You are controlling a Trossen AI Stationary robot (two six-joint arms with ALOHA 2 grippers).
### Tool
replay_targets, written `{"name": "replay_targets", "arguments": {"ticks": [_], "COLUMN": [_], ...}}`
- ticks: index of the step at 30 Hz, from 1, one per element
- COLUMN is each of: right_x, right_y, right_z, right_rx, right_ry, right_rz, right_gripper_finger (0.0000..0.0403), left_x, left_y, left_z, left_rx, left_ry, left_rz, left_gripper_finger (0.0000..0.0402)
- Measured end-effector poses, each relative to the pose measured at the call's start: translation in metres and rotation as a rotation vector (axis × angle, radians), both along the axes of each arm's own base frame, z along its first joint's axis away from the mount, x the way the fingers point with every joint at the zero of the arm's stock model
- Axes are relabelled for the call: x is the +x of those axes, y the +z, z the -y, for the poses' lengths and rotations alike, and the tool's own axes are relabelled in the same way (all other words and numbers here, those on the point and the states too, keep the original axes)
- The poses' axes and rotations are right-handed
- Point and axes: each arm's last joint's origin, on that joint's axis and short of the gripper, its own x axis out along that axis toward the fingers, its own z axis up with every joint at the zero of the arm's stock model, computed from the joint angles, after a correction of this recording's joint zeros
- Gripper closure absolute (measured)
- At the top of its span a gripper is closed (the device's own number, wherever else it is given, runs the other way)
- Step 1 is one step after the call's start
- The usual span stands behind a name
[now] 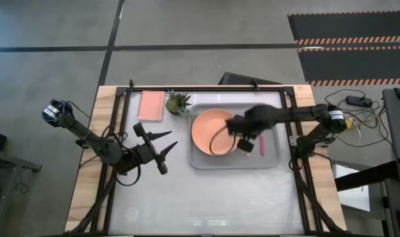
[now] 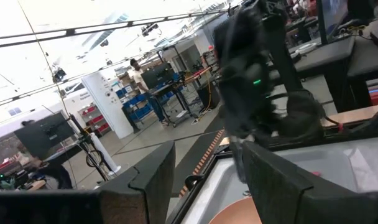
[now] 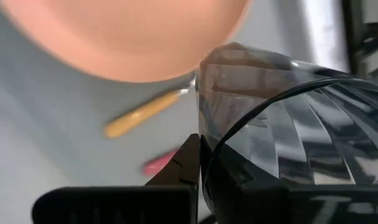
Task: Pick and place plate/cup/fork/spoon on tray
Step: Put the black cup on top of the gray tray
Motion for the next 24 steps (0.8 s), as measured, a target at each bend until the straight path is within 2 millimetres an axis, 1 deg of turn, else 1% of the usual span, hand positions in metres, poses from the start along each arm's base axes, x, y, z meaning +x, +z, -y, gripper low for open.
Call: {"name": "replay_targets", "arguments": {"ticks": [6, 10, 13, 17, 24], "right_x": [-0.007, -0.009, -0.009, -0.006, 0.0], "right_y": [-0.002, -0.005, -0.012, -0.026, -0.052], "right_z": [0.049, 0.077, 0.095, 0.113, 0.127], "right_rx": [-0.004, -0.002, 0.0, 0.027, 0.1], "right_ry": [0.07, 0.037, -0.008, -0.024, 0.019], "right_rz": [-0.065, -0.06, -0.064, -0.113, -0.226], "right_gripper_finger": [0.0394, 0.0394, 0.0394, 0.0394, 0.0394], "left_x": [0.0, 0.0, 0.0, 0.0, 0.0], "left_y": [0.0, 0.0, 0.0, 0.0, 0.0], "left_z": [0.0, 0.0, 0.0, 0.0, 0.0], "left_rx": [0.0, 0.0, 0.0, 0.0, 0.0], "left_ry": [0.0, 0.0, 0.0, 0.0, 0.0], "left_rz": [0.0, 0.0, 0.0, 0.0, -0.001], "left_gripper_finger": [0.0233, 0.0233, 0.0233, 0.0233, 0.0233]}}
